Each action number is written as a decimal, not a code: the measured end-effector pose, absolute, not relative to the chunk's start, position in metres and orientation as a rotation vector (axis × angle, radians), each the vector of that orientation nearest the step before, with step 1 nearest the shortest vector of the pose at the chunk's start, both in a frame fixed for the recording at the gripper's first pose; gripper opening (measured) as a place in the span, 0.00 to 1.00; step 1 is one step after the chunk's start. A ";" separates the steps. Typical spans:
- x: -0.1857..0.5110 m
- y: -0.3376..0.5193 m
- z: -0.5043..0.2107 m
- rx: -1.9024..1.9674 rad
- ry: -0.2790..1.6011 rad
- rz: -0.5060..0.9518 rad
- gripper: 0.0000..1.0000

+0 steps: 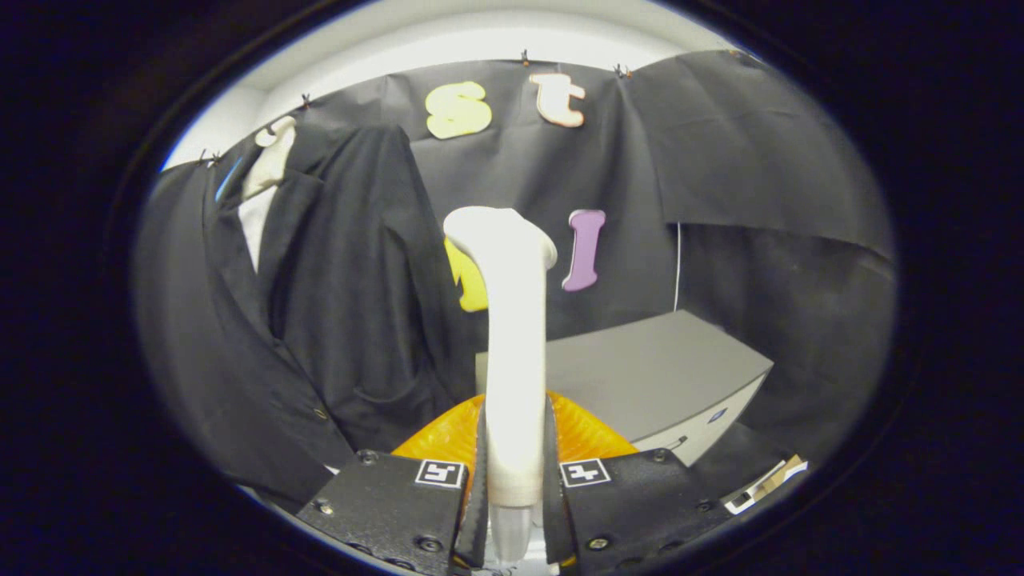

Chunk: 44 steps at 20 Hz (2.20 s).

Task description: Iron the clothes twice with a garment steamer, once on the left side and once on the right side.

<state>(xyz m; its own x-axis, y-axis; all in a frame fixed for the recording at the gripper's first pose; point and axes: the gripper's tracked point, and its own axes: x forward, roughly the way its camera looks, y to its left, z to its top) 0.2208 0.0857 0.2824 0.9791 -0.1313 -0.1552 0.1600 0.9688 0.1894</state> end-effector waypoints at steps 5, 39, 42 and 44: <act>0.211 0.124 0.350 0.128 -0.088 -0.205 0.30; 0.234 0.234 0.316 -0.116 -0.238 -0.142 0.30; 0.228 0.240 0.293 -0.120 -0.201 -0.122 0.30; 0.225 0.242 0.276 -0.126 -0.176 -0.118 0.30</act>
<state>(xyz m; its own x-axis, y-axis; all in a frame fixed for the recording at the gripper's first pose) 0.2250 0.2418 0.2765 0.9777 -0.1060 0.1813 0.1280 0.9852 -0.1144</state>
